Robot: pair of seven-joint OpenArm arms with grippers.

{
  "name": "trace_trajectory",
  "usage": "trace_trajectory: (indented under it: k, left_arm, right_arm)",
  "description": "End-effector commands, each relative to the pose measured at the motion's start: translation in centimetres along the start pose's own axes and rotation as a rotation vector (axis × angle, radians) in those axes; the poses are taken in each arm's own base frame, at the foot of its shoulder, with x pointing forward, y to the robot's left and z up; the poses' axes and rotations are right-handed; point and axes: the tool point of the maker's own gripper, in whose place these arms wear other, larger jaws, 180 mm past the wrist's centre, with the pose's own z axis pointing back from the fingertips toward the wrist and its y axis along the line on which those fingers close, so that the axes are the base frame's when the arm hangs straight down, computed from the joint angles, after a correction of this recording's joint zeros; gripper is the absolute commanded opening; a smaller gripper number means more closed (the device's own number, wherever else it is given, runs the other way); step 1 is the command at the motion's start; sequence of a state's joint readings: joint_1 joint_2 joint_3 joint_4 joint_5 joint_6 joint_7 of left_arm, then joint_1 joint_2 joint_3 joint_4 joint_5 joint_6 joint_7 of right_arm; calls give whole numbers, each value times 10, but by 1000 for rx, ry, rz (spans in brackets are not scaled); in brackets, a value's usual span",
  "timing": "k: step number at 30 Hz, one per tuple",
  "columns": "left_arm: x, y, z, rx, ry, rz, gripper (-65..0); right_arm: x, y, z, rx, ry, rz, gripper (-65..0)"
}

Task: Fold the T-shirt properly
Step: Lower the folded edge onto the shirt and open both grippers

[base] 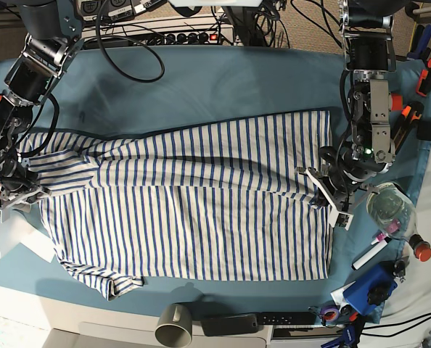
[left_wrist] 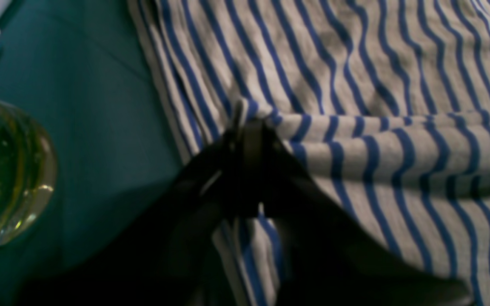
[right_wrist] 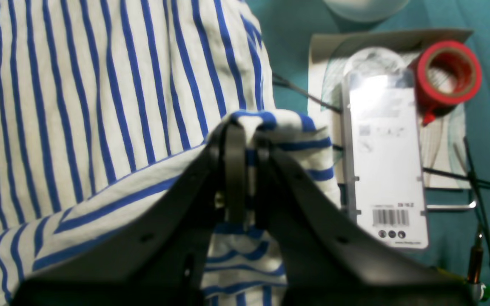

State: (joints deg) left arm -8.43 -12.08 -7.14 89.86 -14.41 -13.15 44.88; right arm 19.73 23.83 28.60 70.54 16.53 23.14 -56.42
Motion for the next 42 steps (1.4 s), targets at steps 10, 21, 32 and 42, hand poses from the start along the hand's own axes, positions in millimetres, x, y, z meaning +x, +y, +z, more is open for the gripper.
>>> trace_trajectory:
  k: [10,21,32,42]
  left_arm:
    - [-7,6,-13,-6,2,38,-650]
    - [10,8,-14,-3,-29,30,-650]
    - [10,7,-14,-8,-29,26,-650]
    - [10,7,-14,-8,-29,26,-650]
  right_arm:
    - [26,-6,8,-14,-69,14,-650]
    - [21,21,-9,-66,-23,166,-650]
    - [22,12,-12,-109,-40,159,-650]
    - [26,11,-33,-72,-105,115,-650]
